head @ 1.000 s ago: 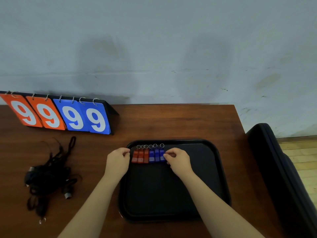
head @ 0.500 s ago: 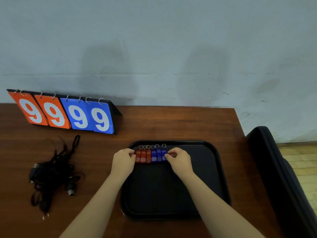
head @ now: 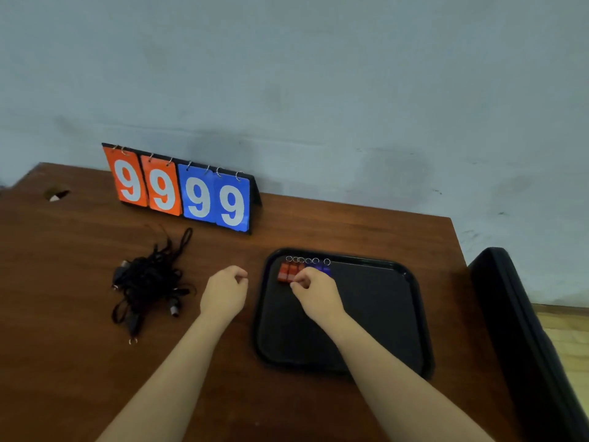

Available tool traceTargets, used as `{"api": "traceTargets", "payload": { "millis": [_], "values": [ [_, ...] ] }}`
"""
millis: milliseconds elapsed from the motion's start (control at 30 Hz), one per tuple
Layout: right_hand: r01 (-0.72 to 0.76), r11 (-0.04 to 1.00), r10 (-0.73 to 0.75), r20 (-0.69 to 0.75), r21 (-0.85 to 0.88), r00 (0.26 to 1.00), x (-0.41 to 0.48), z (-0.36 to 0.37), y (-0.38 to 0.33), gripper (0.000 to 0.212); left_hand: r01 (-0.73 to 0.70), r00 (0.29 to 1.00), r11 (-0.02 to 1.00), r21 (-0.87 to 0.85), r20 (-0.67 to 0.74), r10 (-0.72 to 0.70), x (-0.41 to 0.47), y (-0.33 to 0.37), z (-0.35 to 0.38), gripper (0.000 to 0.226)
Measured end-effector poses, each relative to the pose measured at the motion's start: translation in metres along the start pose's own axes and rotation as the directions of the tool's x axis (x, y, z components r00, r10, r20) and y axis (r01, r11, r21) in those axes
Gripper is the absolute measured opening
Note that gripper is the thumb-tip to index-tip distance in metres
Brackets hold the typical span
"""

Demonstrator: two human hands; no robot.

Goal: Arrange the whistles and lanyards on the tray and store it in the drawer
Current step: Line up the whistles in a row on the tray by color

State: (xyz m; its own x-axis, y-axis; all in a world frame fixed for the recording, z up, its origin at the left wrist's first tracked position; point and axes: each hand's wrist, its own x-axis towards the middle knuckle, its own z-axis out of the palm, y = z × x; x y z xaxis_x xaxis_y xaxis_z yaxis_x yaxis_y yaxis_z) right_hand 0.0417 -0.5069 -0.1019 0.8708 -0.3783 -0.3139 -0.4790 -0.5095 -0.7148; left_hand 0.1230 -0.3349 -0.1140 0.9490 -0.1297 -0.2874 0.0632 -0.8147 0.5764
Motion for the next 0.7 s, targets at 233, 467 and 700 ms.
{"api": "traceTargets", "payload": {
  "millis": [233,467,700],
  "values": [
    [0.209,0.972,-0.187,0.189,-0.105,0.964,-0.015,0.059,-0.041,0.012,0.179,0.973,0.983,0.03,-0.15,-0.172,-0.023,-0.071,-0.034,0.02],
    [0.499,0.831,-0.331,0.504,-0.245,0.798,-0.021,0.131,-0.071,0.03,0.363,0.887,0.931,0.022,-0.315,-0.339,-0.042,-0.149,-0.054,0.043],
    [0.54,0.719,-0.167,0.646,-0.437,0.745,-0.022,0.171,-0.098,0.084,0.33,0.93,0.933,0.144,-0.22,-0.295,-0.032,-0.176,-0.06,0.057]
  ]
}}
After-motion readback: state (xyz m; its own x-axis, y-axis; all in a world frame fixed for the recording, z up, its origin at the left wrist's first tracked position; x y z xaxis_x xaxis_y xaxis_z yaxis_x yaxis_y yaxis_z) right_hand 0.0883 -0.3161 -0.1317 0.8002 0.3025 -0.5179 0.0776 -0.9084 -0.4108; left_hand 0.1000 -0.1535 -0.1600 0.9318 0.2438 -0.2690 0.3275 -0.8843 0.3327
